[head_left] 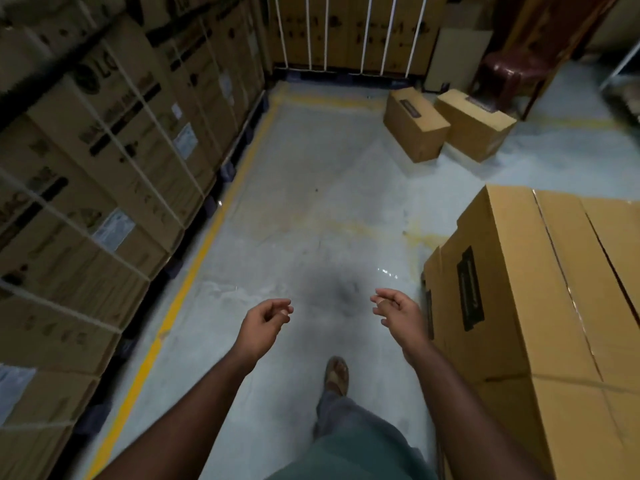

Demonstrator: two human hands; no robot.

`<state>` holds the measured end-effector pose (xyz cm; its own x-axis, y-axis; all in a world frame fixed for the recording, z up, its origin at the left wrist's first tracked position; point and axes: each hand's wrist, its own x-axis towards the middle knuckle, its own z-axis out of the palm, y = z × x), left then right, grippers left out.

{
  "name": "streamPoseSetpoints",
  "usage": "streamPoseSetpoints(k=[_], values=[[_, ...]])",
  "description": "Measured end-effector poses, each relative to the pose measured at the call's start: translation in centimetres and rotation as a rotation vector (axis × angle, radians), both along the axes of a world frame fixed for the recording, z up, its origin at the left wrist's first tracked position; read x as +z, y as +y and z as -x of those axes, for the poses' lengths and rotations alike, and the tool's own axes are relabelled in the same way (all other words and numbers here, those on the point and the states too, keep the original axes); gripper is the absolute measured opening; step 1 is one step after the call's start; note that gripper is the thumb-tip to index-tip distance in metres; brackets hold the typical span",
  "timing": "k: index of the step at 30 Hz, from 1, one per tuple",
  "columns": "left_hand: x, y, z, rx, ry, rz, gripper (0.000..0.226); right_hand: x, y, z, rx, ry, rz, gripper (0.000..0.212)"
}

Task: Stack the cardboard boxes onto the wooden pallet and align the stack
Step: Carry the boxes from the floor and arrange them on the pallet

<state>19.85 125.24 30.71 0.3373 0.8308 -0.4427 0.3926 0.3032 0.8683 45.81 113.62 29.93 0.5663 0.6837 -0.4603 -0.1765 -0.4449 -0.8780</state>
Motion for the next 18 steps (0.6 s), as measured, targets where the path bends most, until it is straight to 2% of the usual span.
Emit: streamPoseSetpoints(k=[9, 12, 18], values=[[3.5, 24.7, -14.8, -0.064, -0.008, -0.054, 0.026, 5.6, 23.5, -14.1, -0.005, 0.013, -0.042, 0.013], [2.3, 32.3, -19.7, -0.069, -0.023, -0.051, 0.026, 5.3, 30.9, -18.4, 0.001, 0.009, -0.023, 0.014], [-0.4, 50.1, -30.2, -0.166, -0.075, -0.024, 0.027, 3.0, 46.1, -27.4, -0.121, -0.006, 0.042, 0.023]])
